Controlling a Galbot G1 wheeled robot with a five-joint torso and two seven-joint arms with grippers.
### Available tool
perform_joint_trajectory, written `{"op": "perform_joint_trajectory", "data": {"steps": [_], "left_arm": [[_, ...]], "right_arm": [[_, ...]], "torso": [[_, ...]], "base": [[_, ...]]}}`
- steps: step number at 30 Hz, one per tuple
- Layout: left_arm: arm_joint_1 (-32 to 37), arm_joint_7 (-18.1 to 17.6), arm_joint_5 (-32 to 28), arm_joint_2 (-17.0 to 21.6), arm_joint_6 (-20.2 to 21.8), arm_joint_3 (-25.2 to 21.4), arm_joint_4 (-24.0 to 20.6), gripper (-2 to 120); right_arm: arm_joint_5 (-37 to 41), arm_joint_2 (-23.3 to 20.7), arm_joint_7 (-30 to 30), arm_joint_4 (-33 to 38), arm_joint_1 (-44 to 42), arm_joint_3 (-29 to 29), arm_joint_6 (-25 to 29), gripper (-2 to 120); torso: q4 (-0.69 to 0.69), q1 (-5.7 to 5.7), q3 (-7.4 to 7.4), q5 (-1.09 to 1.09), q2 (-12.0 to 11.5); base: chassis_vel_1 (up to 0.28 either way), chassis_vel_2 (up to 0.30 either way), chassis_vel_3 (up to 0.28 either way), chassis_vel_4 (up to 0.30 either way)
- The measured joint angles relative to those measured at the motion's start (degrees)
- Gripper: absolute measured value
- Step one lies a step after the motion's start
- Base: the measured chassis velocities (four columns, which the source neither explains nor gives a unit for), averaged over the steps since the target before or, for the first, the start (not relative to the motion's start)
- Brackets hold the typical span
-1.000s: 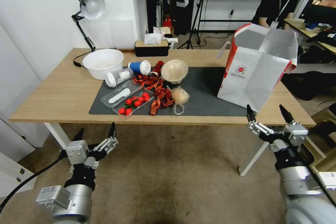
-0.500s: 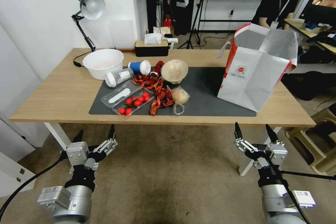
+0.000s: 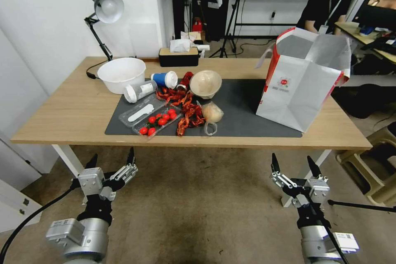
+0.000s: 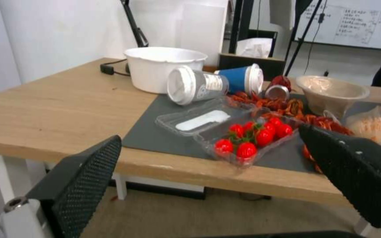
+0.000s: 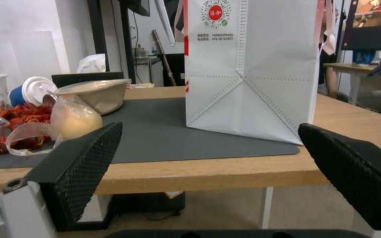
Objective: Pick up the food delivery bag from the floor and place it on the table.
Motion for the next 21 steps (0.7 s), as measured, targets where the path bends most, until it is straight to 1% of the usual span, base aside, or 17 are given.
{"op": "perform_joint_trajectory", "data": {"steps": [21], "left_arm": [[-0.6,-0.1,0.1,-0.1,0.2,0.3,0.9,100]], "right_arm": [[-3.5,0.8,-1.1,-0.5,0.3,0.8,2.6,100]], "torso": [[0.0,0.01,0.0,0.01,0.0]], "base": [[0.0,0.0,0.0,0.0]]}}
